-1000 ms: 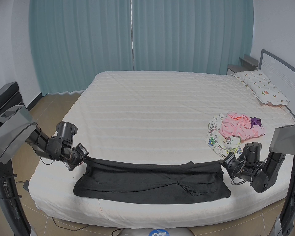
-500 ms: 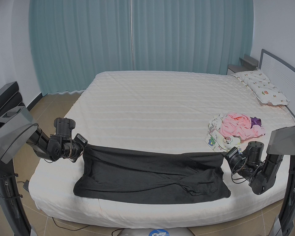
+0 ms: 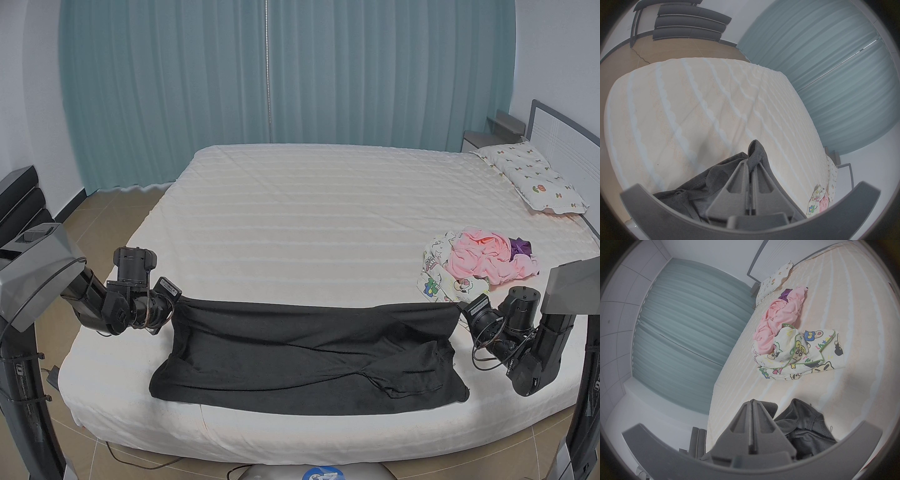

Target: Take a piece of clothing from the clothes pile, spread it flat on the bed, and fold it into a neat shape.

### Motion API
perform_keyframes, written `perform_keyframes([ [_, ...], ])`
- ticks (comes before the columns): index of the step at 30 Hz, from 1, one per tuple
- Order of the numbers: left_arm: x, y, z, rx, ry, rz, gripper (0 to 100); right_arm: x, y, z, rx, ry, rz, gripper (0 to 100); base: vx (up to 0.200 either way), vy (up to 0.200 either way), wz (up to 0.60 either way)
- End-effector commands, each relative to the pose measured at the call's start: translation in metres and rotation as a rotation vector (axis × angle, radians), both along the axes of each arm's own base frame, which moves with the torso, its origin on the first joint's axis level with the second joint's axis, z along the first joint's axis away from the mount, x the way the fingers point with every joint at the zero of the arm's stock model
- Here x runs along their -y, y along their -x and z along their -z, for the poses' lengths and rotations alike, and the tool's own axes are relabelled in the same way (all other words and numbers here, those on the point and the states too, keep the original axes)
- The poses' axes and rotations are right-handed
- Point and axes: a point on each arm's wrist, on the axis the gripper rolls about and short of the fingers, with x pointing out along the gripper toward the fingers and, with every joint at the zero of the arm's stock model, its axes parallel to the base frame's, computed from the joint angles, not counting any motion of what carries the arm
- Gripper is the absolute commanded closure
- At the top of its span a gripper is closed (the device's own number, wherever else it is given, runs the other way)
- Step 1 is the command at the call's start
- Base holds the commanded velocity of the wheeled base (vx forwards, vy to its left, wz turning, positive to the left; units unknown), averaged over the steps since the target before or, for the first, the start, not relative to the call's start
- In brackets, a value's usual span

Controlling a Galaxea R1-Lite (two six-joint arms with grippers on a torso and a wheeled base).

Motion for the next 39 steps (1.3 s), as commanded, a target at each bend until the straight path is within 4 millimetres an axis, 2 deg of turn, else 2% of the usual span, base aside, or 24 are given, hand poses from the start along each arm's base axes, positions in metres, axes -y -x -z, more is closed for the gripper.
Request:
perform_keyframes([
  [1,0.0,-0.001,0.0,0.005,0.001,-0.001,100,0.001,-0.001,0.004,-0.002,0.003,0.004,100,0.0,0.0,0.0],
  [6,-0.002,-0.003,0.002,0.037,-0.001,-0.007,100,0.001,0.001,0.007,-0.018,0.006,-0.006,100,0.0,0.0,0.0],
  [13,-0.002,0.01,0.01,-0.012,-0.058,0.042,100,0.001,0.016,0.016,-0.08,0.071,-0.059,100,0.0,0.0,0.0],
  [17,-0.002,0.03,0.028,-0.095,-0.178,0.149,100,0.0,0.026,0.022,-0.127,0.095,-0.103,100,0.0,0.0,0.0],
  [22,0.001,0.041,0.04,-0.151,-0.237,0.218,100,0.0,0.036,0.031,-0.18,0.16,-0.158,100,0.0,0.0,0.0],
  [35,0.006,0.057,0.05,-0.207,-0.311,0.304,100,-0.006,0.048,0.048,-0.259,0.239,-0.227,100,0.0,0.0,0.0],
  [36,0.007,0.06,0.05,-0.214,-0.322,0.317,0,-0.006,0.049,0.049,-0.263,0.244,-0.229,0,0.0,0.0,0.0],
  [39,0.006,0.066,0.053,-0.231,-0.347,0.348,0,-0.006,0.049,0.05,-0.267,0.244,-0.23,0,0.0,0.0,0.0],
])
